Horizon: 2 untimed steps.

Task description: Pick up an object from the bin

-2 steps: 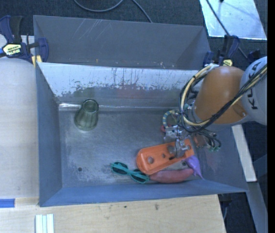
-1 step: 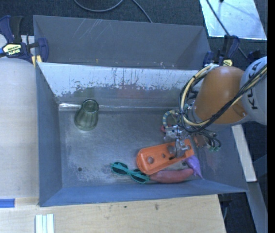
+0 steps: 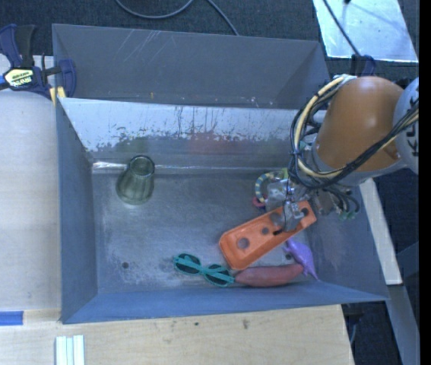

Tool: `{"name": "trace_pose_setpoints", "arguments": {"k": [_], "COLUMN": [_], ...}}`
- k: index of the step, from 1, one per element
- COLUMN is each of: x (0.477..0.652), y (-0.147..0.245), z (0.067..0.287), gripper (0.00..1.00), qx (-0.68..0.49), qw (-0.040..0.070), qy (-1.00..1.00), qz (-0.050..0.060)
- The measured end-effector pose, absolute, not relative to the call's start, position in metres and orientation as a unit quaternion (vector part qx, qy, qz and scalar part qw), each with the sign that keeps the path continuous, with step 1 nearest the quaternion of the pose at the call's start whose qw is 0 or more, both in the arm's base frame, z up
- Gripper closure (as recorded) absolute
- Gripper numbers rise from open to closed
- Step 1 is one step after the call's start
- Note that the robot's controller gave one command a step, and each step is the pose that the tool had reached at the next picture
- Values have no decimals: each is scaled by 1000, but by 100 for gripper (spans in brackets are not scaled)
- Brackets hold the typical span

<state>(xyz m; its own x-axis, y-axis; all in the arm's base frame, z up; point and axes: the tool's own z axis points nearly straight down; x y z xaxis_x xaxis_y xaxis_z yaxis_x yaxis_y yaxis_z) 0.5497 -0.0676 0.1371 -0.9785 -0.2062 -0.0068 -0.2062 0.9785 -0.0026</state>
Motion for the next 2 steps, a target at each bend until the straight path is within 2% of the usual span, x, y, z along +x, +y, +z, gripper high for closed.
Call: {"name": "trace_pose_setpoints", "arguments": {"k": [1, 2], "x": [547, 548], "y": [-81, -74], "z": [198, 259], "gripper": [100, 100], "qx": [-140, -145], "qw": [5, 5], "qy": [990, 989], "qz": [-1, -1]}}
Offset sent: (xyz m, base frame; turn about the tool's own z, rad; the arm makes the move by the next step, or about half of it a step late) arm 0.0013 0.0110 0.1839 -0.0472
